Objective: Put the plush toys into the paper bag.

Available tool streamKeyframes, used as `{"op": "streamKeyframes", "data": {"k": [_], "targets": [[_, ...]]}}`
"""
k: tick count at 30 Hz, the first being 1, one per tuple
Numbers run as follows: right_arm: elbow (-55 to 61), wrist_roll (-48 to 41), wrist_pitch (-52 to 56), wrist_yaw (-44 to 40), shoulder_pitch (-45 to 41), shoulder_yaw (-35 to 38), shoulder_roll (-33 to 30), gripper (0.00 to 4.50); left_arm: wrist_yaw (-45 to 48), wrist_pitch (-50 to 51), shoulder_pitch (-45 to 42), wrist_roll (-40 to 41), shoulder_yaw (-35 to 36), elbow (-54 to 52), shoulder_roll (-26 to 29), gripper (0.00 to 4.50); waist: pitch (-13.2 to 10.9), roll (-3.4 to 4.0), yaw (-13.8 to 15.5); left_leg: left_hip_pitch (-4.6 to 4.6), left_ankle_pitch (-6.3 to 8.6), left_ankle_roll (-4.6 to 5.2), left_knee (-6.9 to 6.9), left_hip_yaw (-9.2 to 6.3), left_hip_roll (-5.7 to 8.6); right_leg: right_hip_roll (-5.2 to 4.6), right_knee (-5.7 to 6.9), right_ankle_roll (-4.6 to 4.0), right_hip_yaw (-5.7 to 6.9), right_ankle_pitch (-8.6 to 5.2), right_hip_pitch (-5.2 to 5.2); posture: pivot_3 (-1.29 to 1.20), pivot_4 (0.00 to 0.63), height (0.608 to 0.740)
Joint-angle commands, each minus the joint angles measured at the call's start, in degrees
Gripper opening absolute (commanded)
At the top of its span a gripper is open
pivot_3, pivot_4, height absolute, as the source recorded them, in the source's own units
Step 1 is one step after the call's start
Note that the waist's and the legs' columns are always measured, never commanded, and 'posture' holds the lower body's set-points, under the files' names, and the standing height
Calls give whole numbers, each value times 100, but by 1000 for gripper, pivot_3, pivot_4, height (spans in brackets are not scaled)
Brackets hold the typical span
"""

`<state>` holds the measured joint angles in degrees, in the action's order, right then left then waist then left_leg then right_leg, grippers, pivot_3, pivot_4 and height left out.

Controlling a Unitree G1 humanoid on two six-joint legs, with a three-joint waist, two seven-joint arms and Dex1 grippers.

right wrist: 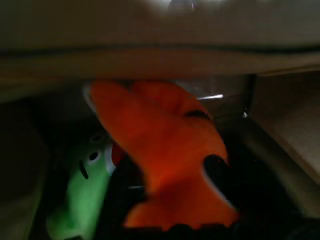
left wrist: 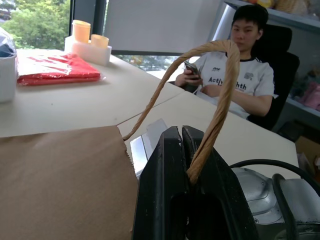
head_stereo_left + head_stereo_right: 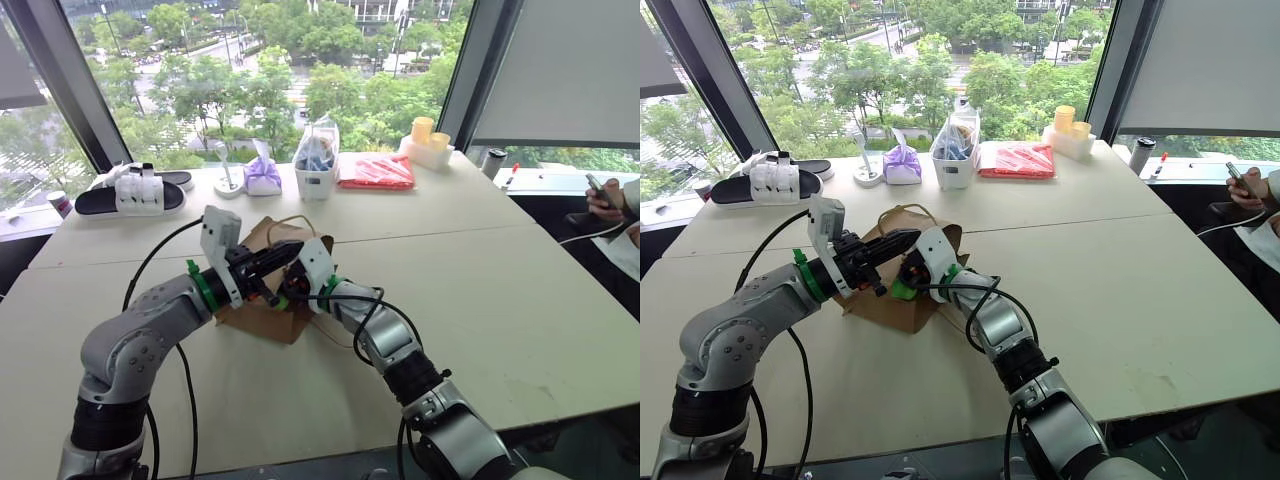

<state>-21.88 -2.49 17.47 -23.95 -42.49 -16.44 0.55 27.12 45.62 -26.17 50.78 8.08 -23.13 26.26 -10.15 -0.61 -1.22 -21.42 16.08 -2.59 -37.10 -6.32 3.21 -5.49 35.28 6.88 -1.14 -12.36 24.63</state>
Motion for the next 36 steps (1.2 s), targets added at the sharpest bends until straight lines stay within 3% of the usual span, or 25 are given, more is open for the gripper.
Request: {"op": "streamKeyframes", "data": {"k": [1, 2, 3, 7, 12, 19, 28, 36], "targets": [[252, 43, -116, -83, 35, 32, -17, 3830, -31, -77, -20, 150, 193, -190, -7, 0, 0, 0, -1, 0, 0, 0, 0, -1, 0, 0, 0, 0, 0, 0, 0, 0, 150, 740], [291, 49, -103, -101, 55, 35, -36, 4399, -41, -79, -17, 157, 206, -187, -11, 0, 0, 0, -1, 0, 0, 0, 0, -1, 0, 0, 0, 0, 0, 0, 0, 0, 150, 740], [333, 52, -75, -127, 69, 42, -63, 4461, -45, -82, -17, 160, 215, -180, -10, 0, 0, 0, 0, 0, 0, 0, 0, -1, 0, 0, 0, 0, 0, 0, 0, 0, 150, 740], [464, 64, -1, -209, 113, 55, -133, 4461, -49, -90, 0, 163, 214, -181, 4, 0, 0, 0, -4, 0, 0, 0, 0, -1, 0, 0, 0, 0, 0, 0, 0, 0, 150, 740], [2472, -853, 1489, -1179, 466, 626, -1227, 4461, 28, -187, 100, -4, 154, -61, 2, 0, -1, 2, 55, -9, 0, 1, -3, -8, 3, -1, -8, 0, 2, 0, -2, 0, 150, 740], [3325, -1387, 2448, -1306, 756, 1175, -1885, 4461, 65, -197, 96, -13, 161, -36, -10, 0, -1, 2, 1, 2, 1, 2, 4, -2, -5, 7, -5, -1, 2, -1, -6, 0, 150, 740], [2936, -791, 1985, -1445, 1519, 600, -2601, 4461, 120, -230, 40, -46, 126, 21, 3, 0, -1, 1, 34, -3, 1, 2, -3, 6, -2, 3, -11, 0, -1, -1, -9, 0, 150, 740], [2185, -444, 1534, -1194, 1495, 387, -2383, 4461, 138, -211, 54, -64, 115, -12, -10, 0, -1, 0, 26, -2, 1, 2, -3, 5, -3, 4, -10, 0, -1, -1, -9, 0, 150, 740]]}}
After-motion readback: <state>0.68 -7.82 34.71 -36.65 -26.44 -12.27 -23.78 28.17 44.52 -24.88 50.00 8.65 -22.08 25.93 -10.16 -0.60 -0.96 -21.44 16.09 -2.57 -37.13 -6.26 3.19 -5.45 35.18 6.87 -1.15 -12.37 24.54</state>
